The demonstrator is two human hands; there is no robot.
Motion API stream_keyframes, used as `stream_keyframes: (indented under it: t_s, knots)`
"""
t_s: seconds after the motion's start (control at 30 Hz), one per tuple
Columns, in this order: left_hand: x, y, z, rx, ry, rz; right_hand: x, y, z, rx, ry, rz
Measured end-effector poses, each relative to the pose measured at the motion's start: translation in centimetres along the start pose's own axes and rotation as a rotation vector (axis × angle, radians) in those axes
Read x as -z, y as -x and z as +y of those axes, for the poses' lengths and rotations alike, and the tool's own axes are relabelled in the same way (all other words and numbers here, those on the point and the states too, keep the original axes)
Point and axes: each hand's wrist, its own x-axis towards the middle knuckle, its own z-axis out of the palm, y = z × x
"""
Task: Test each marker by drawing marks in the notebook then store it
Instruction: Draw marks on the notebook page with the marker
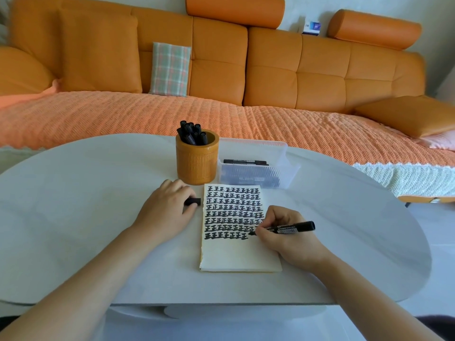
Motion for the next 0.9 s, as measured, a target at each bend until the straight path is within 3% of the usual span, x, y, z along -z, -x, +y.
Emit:
stream_keyframes:
  t_s: [0.9]
  knots:
    - [0.08, 0.0, 0.14, 0.003, 0.002, -0.003, 0.09, 0.0, 0.53, 0.059, 0.032, -0.023]
